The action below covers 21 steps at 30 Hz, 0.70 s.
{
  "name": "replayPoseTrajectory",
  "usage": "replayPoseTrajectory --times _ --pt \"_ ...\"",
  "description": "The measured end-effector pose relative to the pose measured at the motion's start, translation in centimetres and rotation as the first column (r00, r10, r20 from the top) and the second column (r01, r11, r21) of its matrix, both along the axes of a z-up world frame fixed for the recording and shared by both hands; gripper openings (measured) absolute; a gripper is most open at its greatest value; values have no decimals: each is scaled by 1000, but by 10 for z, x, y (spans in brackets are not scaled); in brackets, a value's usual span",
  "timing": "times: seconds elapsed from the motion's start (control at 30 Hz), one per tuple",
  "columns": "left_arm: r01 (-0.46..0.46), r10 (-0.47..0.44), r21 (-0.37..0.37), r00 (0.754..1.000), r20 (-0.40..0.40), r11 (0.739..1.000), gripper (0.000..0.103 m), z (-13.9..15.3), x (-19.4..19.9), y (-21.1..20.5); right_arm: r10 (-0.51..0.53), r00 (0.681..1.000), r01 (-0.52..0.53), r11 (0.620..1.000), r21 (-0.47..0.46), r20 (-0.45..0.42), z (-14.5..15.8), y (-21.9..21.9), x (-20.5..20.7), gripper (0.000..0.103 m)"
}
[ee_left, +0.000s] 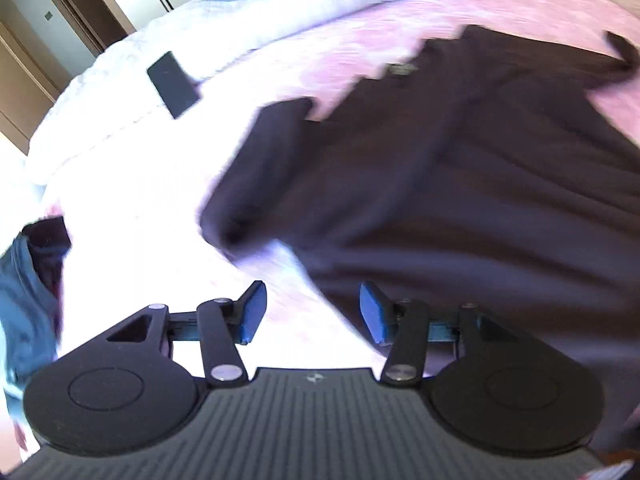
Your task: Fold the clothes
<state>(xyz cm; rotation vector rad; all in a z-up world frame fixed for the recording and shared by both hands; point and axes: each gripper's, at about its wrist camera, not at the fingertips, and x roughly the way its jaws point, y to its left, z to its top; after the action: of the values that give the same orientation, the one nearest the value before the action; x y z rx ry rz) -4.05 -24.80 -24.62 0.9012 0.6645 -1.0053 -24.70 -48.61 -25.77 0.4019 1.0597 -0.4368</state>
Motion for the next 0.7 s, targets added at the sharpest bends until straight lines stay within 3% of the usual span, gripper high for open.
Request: replayPoseTrajectory --times 0.2,0.3,0.37,0.4,0.43,0.47,0.6,0.63,0.7 --pt "129 -133 -95 990 -39 987 47 -29 117 -75 -23 999 23 1000 -6 -31 -16 26 103 82" --pt "205 -224 -156 968 -111 966 47 -47 139 -120 -40 998 41 999 19 -54 -30 40 142 82" --pt "246 -265 -136 953 -144 960 47 -64 141 -147 -30 997 32 999 29 -74 -40 47 163 82" --pt "267 -285 -126 945 -160 955 43 -73 142 -161 -27 996 30 999 28 -84 -43 47 172 82" --pt "273 -292 -125 942 -167 954 21 -78 145 -169 -27 995 29 999 28 -92 -46 47 179 82" --pt "244 -265 -145 953 -150 959 11 -73 153 -164 -28 995 31 999 32 -99 -49 46 184 82" --pt "118 -139 -235 988 -74 965 9 -49 189 -142 -28 995 32 998 45 -99 -53 35 197 82" --pt "54 -61 -283 998 -18 958 2 -32 206 -125 -25 995 30 999 45 -94 -53 32 199 82" --pt "-90 122 -374 991 63 923 3 0 246 -90 -20 996 24 999 46 -83 -53 25 203 82"
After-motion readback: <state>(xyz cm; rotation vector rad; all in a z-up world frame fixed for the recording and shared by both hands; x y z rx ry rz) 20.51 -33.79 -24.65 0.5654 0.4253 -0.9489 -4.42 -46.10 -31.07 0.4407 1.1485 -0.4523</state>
